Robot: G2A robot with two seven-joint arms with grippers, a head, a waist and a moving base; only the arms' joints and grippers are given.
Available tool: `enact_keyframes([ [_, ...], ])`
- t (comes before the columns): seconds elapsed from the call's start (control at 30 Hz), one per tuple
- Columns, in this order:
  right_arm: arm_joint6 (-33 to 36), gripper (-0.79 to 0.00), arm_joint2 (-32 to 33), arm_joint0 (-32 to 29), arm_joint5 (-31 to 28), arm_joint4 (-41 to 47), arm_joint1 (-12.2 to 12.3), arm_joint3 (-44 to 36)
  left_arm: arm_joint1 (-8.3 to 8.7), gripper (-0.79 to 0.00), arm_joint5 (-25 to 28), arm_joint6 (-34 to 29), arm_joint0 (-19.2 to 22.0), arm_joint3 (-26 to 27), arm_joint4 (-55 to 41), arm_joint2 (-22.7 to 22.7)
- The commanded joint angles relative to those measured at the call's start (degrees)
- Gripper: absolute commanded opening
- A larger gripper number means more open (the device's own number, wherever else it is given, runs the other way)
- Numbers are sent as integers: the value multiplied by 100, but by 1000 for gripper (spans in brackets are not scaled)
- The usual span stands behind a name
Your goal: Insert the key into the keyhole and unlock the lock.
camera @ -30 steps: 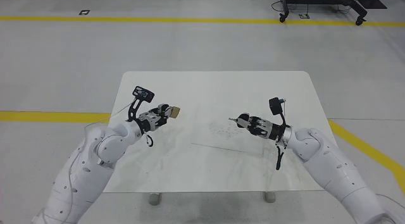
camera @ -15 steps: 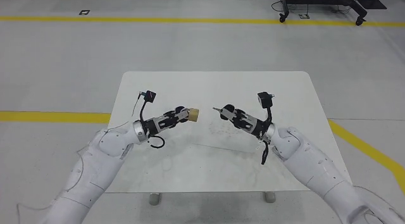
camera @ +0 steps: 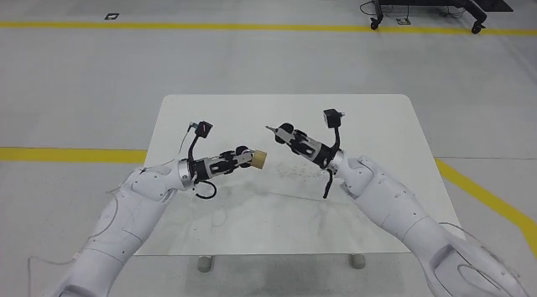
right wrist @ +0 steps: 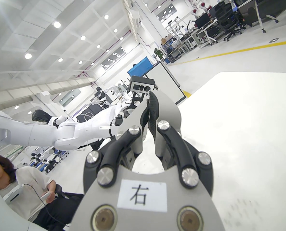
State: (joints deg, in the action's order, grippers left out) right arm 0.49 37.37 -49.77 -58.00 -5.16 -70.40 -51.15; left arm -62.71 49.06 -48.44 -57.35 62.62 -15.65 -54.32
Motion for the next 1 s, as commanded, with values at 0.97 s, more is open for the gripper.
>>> enact_keyframes([
  [0.97, 1882, -785, 63, 11, 0, 900, -165, -289, -61, -785, -109, -253, 251, -488, -188, 9],
])
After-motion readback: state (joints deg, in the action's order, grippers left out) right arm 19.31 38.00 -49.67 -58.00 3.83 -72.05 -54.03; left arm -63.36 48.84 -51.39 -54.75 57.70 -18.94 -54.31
